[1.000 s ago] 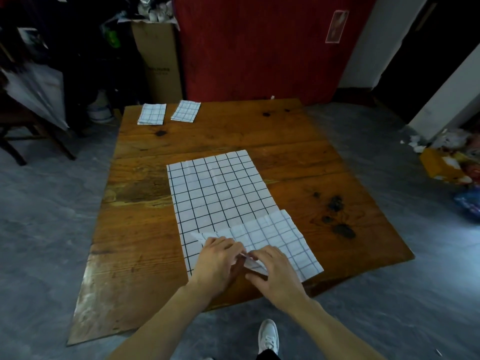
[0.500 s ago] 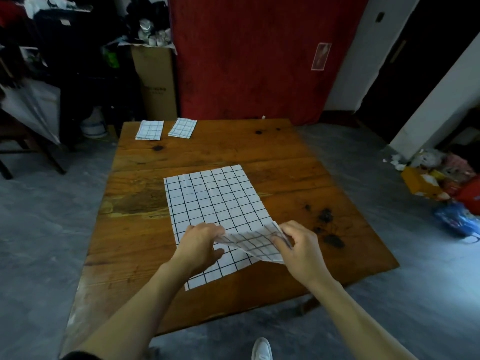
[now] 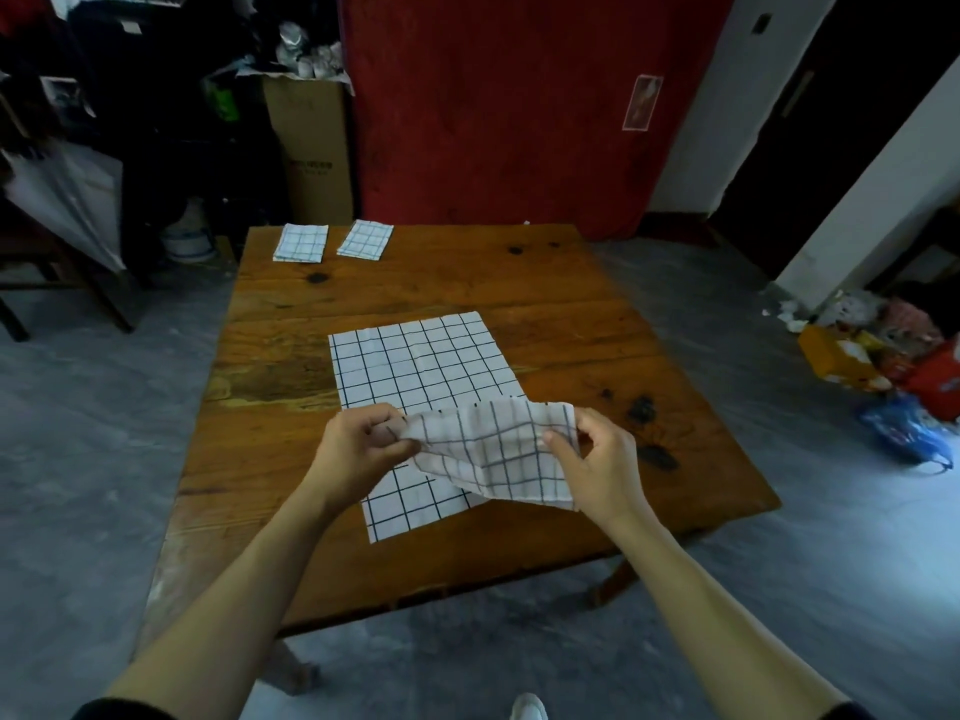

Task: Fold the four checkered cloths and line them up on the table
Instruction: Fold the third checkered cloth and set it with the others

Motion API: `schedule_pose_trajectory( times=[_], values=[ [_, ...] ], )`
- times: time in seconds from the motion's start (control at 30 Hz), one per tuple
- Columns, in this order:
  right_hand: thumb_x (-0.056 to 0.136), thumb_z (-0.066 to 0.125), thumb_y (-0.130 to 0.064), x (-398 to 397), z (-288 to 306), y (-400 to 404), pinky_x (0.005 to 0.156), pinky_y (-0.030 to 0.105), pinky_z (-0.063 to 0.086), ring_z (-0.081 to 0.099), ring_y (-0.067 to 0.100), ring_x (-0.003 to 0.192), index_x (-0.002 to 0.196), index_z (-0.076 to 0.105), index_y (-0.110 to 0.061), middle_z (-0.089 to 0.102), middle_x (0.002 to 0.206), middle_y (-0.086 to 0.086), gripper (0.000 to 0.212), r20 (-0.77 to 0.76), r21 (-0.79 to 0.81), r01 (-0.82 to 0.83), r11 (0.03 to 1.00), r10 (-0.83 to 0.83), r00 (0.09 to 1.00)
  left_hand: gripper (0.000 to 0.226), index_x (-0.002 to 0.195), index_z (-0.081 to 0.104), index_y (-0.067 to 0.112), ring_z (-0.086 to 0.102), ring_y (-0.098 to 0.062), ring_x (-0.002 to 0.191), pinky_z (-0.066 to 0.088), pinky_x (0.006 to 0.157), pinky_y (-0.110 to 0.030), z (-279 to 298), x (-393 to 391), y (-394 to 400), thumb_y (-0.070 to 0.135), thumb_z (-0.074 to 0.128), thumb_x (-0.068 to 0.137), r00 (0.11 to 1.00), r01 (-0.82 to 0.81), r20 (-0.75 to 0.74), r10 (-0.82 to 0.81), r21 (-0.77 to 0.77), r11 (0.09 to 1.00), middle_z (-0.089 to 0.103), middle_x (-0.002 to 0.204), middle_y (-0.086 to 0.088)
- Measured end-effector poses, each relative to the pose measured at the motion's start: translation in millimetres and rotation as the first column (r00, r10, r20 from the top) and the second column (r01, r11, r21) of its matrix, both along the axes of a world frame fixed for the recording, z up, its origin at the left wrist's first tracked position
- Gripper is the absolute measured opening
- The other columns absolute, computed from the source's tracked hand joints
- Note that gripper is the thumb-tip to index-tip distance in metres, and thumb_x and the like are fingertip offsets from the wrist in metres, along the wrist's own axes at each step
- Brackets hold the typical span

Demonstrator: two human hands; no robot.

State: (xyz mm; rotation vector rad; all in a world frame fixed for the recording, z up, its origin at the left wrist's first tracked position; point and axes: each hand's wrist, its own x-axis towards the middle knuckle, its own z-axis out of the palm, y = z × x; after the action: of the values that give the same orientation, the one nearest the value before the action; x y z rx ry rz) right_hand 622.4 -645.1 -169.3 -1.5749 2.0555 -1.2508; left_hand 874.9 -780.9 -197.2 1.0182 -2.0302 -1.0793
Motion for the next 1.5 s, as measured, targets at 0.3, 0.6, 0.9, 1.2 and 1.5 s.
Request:
schedule_pose_trajectory(
  times=[0.3,0.6,0.9,1.2,1.5],
  values=[
    [0.093,0.065,-0.019,-29,7,9,0.073,0.018,0.057,0.066,0.000,0.091,0.101,0.063,-0.032,0.070,0.095,-0.010,0.015,0.216,-0.031,-0.092,0.995,0.096,0.972,0.009,0.092,0.073,0.012,0.072,-0.012,0.091,0.060,0.083,-0.035,10,-11,47,0.006,0.072,0.085,0.995,-0.077,-0.045,0.086,0.170,0.982,0.076,0.094,0.001],
    [0.093,0.064,-0.021,-76,14,17,0.078,0.011,0.053,0.062,-0.002,0.100,0.115,0.067,-0.017,0.067,0.106,-0.013,0.023,0.244,-0.058,-0.195,0.979,0.203,0.948,0.018,0.093,0.070,0.023,0.071,-0.004,0.085,0.056,0.066,-0.017,47,-51,100,0.008,0.075,0.083,0.914,-0.373,-0.114,0.388,0.137,0.918,0.075,0.089,0.012],
    [0.093,0.065,-0.018,-96,27,12,0.076,0.016,0.056,0.065,0.000,0.097,0.112,0.068,-0.017,0.070,0.101,-0.011,0.020,0.312,-0.133,-0.287,0.949,0.315,0.897,0.015,0.100,0.069,0.018,0.073,-0.012,0.088,0.061,0.071,-0.028,70,-63,117,0.010,0.071,0.087,0.902,-0.387,-0.182,0.391,0.055,0.920,0.075,0.097,0.008],
    [0.093,0.065,-0.017,-107,41,-37,0.077,0.014,0.054,0.066,-0.002,0.097,0.112,0.068,-0.019,0.071,0.104,-0.010,0.019,0.321,-0.172,-0.310,0.935,0.350,0.880,0.019,0.105,0.071,0.021,0.071,-0.009,0.094,0.059,0.075,-0.026,81,-77,67,0.013,0.072,0.087,0.890,-0.390,-0.232,0.392,0.058,0.919,0.075,0.101,0.009],
    [0.093,0.065,-0.020,-116,-1,-131,0.079,0.020,0.056,0.066,0.003,0.101,0.117,0.067,-0.019,0.070,0.107,-0.010,0.024,0.299,0.030,-0.266,0.964,0.245,0.922,0.020,0.106,0.069,0.018,0.071,-0.013,0.093,0.061,0.082,-0.041,32,-88,-44,0.013,0.072,0.088,0.900,-0.378,-0.143,0.413,0.219,0.900,0.074,0.100,0.000]
  ],
)
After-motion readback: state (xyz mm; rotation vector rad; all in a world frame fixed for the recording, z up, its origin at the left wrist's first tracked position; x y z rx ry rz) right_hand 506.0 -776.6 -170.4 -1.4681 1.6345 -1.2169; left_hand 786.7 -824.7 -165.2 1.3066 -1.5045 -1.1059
